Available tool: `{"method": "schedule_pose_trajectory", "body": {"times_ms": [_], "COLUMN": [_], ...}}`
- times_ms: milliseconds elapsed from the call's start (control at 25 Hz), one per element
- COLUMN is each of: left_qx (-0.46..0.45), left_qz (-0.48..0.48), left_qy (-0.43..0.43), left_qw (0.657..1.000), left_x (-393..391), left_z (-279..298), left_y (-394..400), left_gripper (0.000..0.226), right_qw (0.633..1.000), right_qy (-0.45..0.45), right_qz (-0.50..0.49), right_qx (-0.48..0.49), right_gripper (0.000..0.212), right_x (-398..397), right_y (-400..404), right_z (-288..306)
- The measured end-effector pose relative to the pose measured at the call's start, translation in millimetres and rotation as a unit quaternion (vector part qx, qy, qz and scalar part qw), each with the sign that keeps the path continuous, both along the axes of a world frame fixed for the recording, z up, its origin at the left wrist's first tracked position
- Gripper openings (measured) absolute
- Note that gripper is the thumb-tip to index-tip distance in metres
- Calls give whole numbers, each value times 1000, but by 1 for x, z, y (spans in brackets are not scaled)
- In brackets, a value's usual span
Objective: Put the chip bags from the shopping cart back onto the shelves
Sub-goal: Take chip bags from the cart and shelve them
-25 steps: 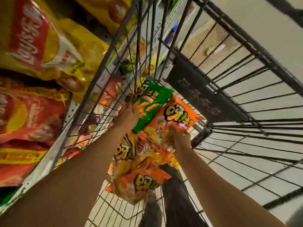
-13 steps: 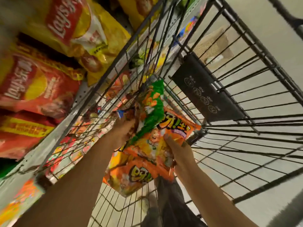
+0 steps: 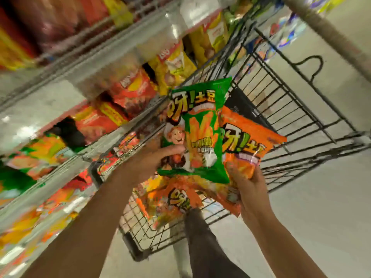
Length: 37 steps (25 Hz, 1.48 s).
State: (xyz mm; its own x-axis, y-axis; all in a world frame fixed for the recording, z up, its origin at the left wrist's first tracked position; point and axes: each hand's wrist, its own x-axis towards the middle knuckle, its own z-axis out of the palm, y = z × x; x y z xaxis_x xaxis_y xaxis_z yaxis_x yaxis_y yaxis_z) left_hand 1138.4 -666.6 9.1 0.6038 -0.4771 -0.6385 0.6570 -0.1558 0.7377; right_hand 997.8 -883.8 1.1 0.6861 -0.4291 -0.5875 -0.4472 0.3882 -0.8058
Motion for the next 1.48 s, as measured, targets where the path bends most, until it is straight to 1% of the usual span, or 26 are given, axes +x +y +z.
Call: {"method": "schedule_pose_trajectory", "body": {"times_ms": [120,200,240,320,440,480,520,600,680,760,840,920,1000,1080,1280,1360,1480], "left_qx": [9,32,42,51,81,97,115,154,173,172,168,167,163,175,162,159,155], "left_qz": [39,77,96,125,196,233,271,339,388,424,439,446,464,481,472,468,472], "left_qy": [-131,-201,-234,-289,-332,-342,-350,-375,-404,-420,-435,-450,-456,-465,-496,-502,-516], "left_qw": [991,976,967,948,919,905,889,849,810,784,768,756,742,722,711,710,698], "left_x": [-47,-92,-123,-178,-261,-286,-308,-350,-391,-424,-454,-476,-490,-497,-491,-485,-477], "left_z": [49,81,100,134,191,210,228,258,287,309,328,342,354,363,385,396,409], "left_y": [54,101,130,186,266,289,309,345,375,400,422,441,455,467,493,502,522], "left_gripper": [56,76,80,79,69,66,66,69,66,63,55,55,66,67,45,42,41], "right_qw": [991,976,967,953,926,915,905,885,862,839,815,794,777,767,760,755,747], "right_qy": [-92,-144,-164,-206,-259,-276,-293,-328,-359,-382,-416,-441,-456,-460,-462,-462,-472], "right_qz": [54,86,102,124,195,223,246,287,322,356,381,402,417,431,442,447,448], "right_qx": [-83,-139,-164,-187,-192,-192,-188,-164,-157,-154,-134,-116,-117,-116,-119,-129,-135], "right_gripper": [46,53,55,53,59,57,50,39,32,31,35,42,49,49,46,50,52], "right_x": [-18,-38,-53,-77,-113,-123,-130,-144,-158,-169,-179,-185,-188,-186,-173,-167,-160], "right_y": [22,52,73,112,182,206,229,274,316,351,381,404,422,437,461,470,494], "right_z": [39,72,91,123,174,190,205,234,263,289,309,324,340,354,387,399,417]}}
